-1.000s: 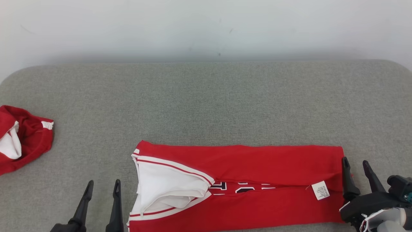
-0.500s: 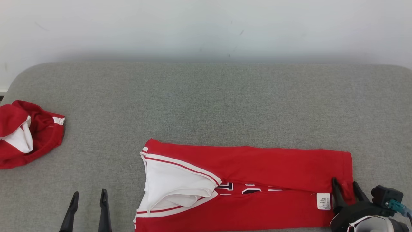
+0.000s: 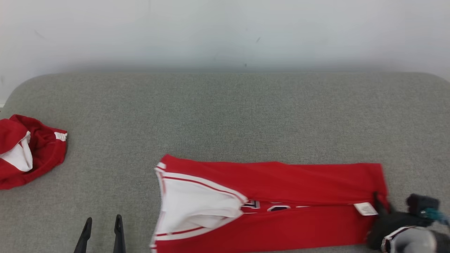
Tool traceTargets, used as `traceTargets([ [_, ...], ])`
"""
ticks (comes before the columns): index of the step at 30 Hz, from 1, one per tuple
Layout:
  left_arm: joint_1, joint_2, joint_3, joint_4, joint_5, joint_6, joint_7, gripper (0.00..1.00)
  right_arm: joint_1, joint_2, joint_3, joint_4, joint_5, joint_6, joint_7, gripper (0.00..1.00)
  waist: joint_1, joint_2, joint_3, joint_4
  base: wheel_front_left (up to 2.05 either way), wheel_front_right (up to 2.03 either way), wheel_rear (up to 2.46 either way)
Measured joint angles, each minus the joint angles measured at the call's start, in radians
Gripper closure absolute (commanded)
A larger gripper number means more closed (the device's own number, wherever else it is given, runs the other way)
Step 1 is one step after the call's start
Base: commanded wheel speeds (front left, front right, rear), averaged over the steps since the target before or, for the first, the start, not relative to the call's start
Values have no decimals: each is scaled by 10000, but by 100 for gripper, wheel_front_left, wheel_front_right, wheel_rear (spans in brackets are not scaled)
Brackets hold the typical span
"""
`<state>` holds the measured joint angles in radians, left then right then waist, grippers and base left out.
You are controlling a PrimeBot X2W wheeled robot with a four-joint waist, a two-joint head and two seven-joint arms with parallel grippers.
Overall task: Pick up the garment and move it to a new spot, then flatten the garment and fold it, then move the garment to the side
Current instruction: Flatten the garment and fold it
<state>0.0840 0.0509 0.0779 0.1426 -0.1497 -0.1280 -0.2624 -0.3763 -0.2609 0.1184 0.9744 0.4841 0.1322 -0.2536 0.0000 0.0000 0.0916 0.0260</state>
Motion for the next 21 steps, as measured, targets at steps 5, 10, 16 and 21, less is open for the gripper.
traceTargets([
  [5,70,-2,-94,123,36,-12,0,0,-105,-936,-516,171,-234,-2,-52,100,0,0,-157,-20,0,0,0],
  [10,175,0,42,148,94,-12,0,0,58,-1170,-936,-416,-412,-2,-79,100,1,0,-311,-71,0,0,0],
  [16,394,-4,178,107,134,-13,0,0,551,-514,-594,-2113,203,-4,-75,100,0,0,-493,-197,0,0,0],
  [21,401,-6,221,111,240,-13,0,0,1295,136,251,-4263,1198,-4,468,100,0,0,-625,-145,0,0,0],
])
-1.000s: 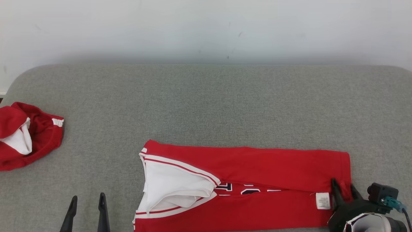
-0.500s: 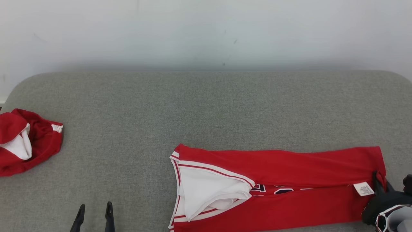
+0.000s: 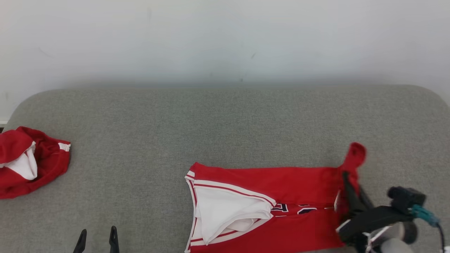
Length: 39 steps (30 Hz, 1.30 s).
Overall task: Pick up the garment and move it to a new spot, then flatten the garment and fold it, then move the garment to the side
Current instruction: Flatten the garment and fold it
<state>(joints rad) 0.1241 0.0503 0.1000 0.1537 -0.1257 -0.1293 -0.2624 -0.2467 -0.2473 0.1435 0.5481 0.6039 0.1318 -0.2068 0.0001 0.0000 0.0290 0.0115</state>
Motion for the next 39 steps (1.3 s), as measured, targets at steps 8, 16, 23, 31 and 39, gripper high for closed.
traceTargets([
  [8,2,4,-144,25,10,-2,0,0,328,1390,1430,-2247,650,0,1104,100,-1,0,-59,311,0,0,0],
  [16,-340,-4,-654,205,-2,-6,0,0,-707,1941,2422,-1348,736,-2,993,100,0,0,84,822,0,0,0],
  [23,-700,2,-1028,309,-50,-15,0,0,-1632,1969,4009,-88,2040,-2,255,100,0,0,282,1341,0,0,0],
  [31,-893,2,-1264,454,-169,-15,0,0,-2546,1956,5703,1613,3141,-2,-339,100,0,0,488,1702,0,0,0],
  [39,-1052,0,-1323,552,-267,-15,0,0,-2988,1960,6845,2564,4100,-2,-537,0,0,0,475,1891,0,0,0],
])
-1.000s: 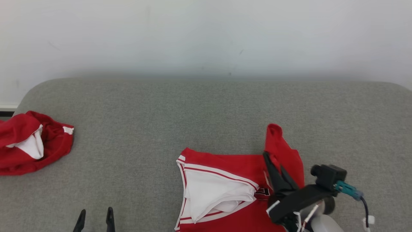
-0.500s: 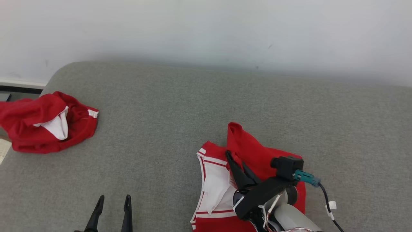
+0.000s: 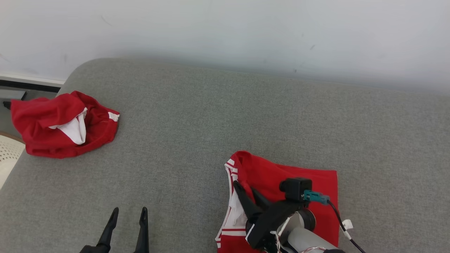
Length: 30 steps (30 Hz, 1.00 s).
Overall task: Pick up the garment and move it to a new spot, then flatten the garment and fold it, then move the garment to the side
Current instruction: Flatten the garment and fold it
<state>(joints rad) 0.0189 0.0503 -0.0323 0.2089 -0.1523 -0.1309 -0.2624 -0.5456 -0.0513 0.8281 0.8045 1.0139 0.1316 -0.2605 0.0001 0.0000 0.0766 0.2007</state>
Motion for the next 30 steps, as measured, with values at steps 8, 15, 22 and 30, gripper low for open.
traceTargets([
  [8,63,2,274,-38,-17,2,0,0,-280,12,-825,-880,-756,0,-33,0,0,0,-98,-235,0,0,0],
  [15,218,-4,357,-146,-86,73,0,0,294,-6,-3342,-2364,-3561,0,-35,0,-1,0,-171,-551,0,0,0],
  [22,248,0,443,-230,-88,73,0,0,1828,-351,-5369,-3593,-5187,0,-35,0,0,0,-186,-680,0,0,0],
  [30,388,0,579,-299,-71,73,0,0,3519,-585,-7099,-4454,-6523,0,-35,0,-1,0,-167,-821,0,0,0],
])
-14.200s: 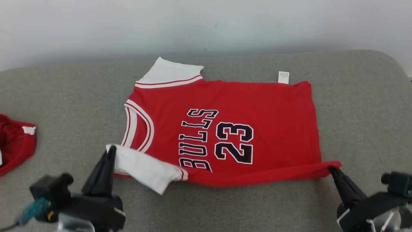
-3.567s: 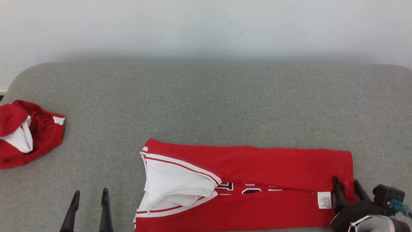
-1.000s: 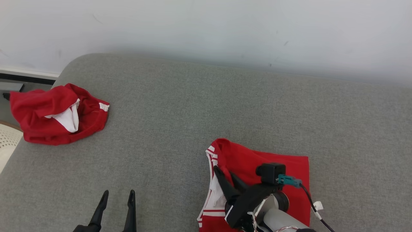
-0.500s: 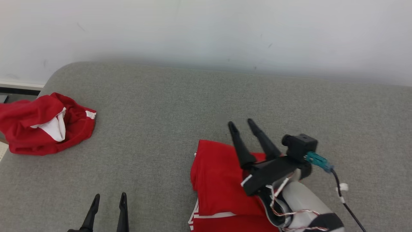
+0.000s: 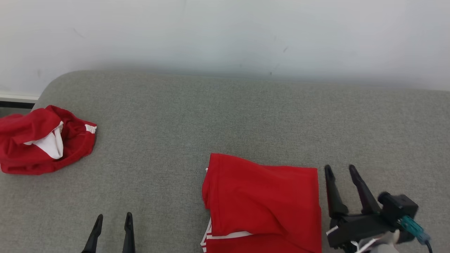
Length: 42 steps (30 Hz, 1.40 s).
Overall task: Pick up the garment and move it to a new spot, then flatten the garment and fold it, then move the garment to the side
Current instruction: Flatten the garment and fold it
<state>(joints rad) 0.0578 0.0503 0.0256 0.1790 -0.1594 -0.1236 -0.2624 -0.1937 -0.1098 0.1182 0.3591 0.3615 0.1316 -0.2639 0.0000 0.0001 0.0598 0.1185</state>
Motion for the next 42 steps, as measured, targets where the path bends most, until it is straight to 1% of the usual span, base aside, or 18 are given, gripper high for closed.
traceTargets([
  [5,18,0,54,-19,2,0,0,0,856,199,-811,-742,-297,0,2,0,-1,-1,-47,-98,0,0,0],
  [10,70,0,63,-82,2,4,0,0,1566,382,-1285,-1532,-495,0,-2,0,-2,0,-135,-226,0,0,0],
  [20,280,2,29,-221,127,6,0,0,2757,539,-1450,-2732,-1718,0,-2,0,-1,0,-431,-345,0,0,0],
  [25,435,2,-54,-345,430,6,0,0,3183,575,-1521,-2782,-1875,0,0,0,-1,0,-545,-406,0,0,0],
  [29,468,0,-163,-497,539,10,0,0,3402,585,-1423,-2646,-1712,0,0,0,0,0,-602,-503,0,0,0],
  [35,604,0,-261,-577,617,92,0,0,3443,589,-1407,-2489,-1682,0,0,0,0,-1,-615,-626,0,0,0],
  [42,611,0,-341,-587,713,92,0,0,3440,591,-1361,-2420,-1649,0,0,0,0,-1,-583,-721,0,0,0],
])
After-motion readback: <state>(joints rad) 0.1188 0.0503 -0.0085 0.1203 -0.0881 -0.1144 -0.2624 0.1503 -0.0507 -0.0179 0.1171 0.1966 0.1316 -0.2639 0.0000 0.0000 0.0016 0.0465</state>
